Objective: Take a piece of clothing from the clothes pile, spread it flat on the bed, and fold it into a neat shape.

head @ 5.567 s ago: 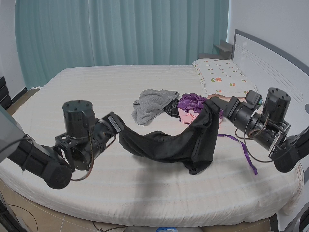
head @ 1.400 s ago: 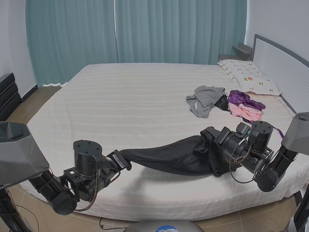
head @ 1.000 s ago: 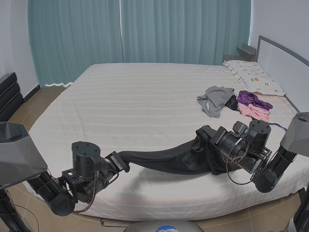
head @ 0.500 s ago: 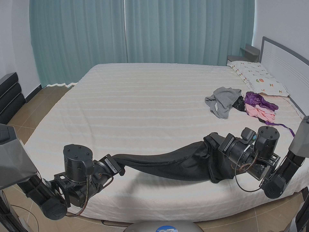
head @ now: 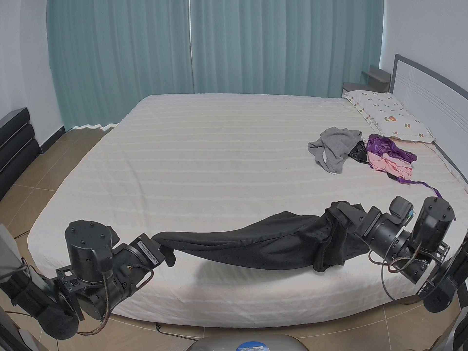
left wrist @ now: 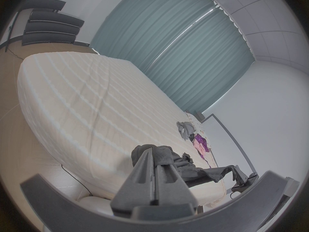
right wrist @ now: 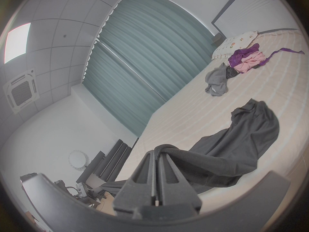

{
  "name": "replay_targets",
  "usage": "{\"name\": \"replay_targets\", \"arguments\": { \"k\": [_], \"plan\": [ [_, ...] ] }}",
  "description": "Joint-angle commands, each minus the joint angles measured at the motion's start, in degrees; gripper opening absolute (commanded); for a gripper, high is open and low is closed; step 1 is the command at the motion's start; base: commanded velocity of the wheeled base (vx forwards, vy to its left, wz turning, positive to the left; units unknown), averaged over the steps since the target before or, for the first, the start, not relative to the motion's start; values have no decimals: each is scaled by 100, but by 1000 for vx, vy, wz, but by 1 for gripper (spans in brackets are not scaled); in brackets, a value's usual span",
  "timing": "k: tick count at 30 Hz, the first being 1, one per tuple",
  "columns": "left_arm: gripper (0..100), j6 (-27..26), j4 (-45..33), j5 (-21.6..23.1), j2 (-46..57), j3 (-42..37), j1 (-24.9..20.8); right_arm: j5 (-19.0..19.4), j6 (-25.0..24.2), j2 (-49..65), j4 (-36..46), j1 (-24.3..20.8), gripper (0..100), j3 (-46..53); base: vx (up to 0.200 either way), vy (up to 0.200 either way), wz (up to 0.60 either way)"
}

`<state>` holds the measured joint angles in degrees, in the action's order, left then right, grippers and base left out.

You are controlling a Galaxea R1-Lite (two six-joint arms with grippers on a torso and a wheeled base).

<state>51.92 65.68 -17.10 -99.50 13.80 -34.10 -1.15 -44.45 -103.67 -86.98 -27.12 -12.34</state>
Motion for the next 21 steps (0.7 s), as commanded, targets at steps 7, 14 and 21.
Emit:
{"name": "replay_targets", "arguments": {
  "k": [7,14,21],
  "plan": [
    [0,-613,-293,-30,1627,-97,-44,0,296,2342,375,313,0,214,-57,0,0],
    [0,-1044,-1849,-39,2567,1002,158,27,402,3380,2220,823,0,-1368,0,0,0],
    [0,-1026,-2780,84,2339,2144,659,97,446,2773,2950,1403,0,-2343,0,0,0]
  ]
}}
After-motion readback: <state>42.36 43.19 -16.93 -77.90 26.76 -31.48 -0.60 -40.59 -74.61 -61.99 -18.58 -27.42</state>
